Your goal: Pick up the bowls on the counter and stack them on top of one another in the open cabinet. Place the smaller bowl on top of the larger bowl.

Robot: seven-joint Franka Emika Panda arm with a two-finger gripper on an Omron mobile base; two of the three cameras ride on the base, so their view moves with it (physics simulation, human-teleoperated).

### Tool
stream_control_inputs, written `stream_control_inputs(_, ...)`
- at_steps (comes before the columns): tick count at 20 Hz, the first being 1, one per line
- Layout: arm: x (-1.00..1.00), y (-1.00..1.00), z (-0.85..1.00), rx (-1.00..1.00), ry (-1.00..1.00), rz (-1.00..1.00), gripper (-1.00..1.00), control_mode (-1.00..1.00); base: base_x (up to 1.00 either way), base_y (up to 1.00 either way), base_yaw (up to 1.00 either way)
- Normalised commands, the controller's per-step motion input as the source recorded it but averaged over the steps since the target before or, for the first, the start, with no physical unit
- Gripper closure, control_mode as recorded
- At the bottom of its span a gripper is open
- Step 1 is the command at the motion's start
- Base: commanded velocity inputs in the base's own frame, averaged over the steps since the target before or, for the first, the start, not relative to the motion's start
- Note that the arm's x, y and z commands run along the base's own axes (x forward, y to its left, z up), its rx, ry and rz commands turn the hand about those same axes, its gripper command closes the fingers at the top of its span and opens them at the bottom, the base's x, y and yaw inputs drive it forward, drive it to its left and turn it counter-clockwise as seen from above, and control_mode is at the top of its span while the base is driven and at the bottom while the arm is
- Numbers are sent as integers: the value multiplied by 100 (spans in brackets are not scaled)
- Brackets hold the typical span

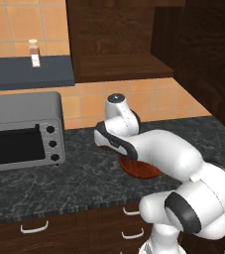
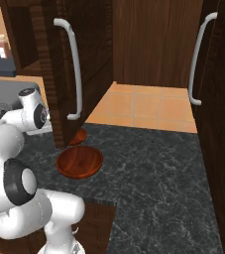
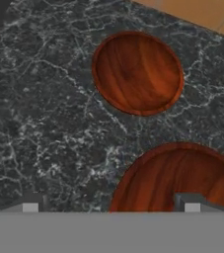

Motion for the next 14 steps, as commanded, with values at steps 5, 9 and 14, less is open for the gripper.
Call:
stream_control_inputs(5,49,0,-53,-3,0,10,-100,-100,0,0,0)
stream_control_inputs(9,45,0,-58,-5,0,7,-100,-100,0,0,0)
stream_control_inputs(14,45,0,-50,-5,0,6,-100,-100,0,0,0)
